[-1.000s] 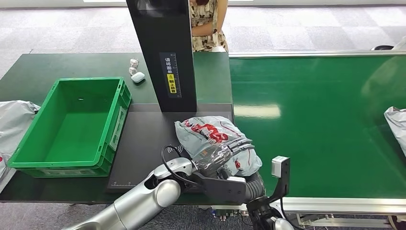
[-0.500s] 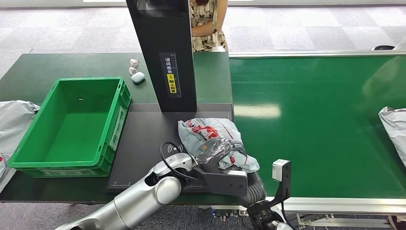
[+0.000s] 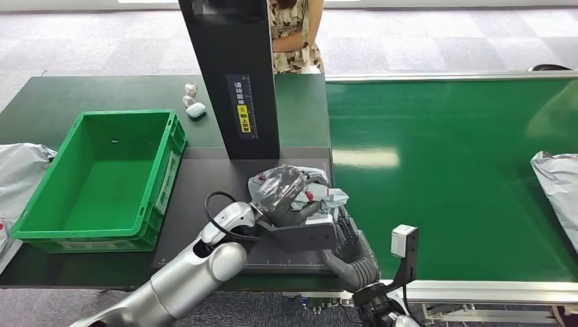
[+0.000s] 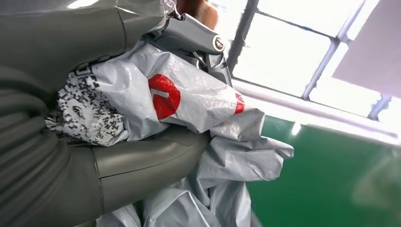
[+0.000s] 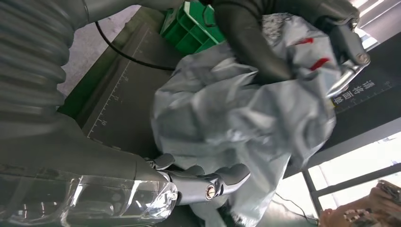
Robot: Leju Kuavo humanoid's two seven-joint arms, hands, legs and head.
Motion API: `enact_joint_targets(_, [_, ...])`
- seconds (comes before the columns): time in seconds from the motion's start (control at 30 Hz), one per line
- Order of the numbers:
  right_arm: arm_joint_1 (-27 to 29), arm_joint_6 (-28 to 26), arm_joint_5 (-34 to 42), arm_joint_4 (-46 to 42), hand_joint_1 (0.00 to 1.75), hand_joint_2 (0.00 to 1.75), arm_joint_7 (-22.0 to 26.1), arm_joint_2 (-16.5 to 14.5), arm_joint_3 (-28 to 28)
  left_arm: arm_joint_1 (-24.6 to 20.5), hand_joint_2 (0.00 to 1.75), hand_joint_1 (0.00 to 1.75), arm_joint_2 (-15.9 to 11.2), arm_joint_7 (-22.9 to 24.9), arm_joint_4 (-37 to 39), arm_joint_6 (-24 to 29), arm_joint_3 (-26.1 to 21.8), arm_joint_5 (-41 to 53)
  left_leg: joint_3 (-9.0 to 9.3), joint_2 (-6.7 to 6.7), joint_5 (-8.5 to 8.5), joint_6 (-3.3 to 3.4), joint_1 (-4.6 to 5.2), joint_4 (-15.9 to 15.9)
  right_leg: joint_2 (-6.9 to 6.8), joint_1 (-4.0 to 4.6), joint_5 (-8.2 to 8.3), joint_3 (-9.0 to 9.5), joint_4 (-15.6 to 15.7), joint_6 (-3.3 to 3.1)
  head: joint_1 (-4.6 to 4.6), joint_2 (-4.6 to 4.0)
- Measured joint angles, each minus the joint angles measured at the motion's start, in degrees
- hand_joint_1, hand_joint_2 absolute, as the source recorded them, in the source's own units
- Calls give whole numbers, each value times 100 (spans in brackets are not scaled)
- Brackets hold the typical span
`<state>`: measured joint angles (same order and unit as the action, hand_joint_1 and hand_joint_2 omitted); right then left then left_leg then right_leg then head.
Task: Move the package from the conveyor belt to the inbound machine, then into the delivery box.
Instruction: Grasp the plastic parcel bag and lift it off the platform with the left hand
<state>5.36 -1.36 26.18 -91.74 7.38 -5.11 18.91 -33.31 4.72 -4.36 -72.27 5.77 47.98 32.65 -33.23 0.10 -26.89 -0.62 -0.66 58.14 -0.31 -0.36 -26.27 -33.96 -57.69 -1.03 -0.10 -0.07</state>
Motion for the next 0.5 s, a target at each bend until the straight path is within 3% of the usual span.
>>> enact_joint_targets(0.27, [14, -30, 42, -16, 0, 175, 75, 0, -2, 66, 175, 175, -157, 2, -331, 752, -1072, 82, -1, 5, 1, 0, 0, 0, 6, 0, 0, -5, -3, 0, 0, 0])
enact_joint_targets(0.5, [32, -37, 57, -17, 0, 175, 121, 0, -2, -2, 175, 175, -275, -29, -513, 872, -1820, 76, -2, 4, 1, 0, 0, 0, 6, 0, 0, -5, -3, 0, 1, 0])
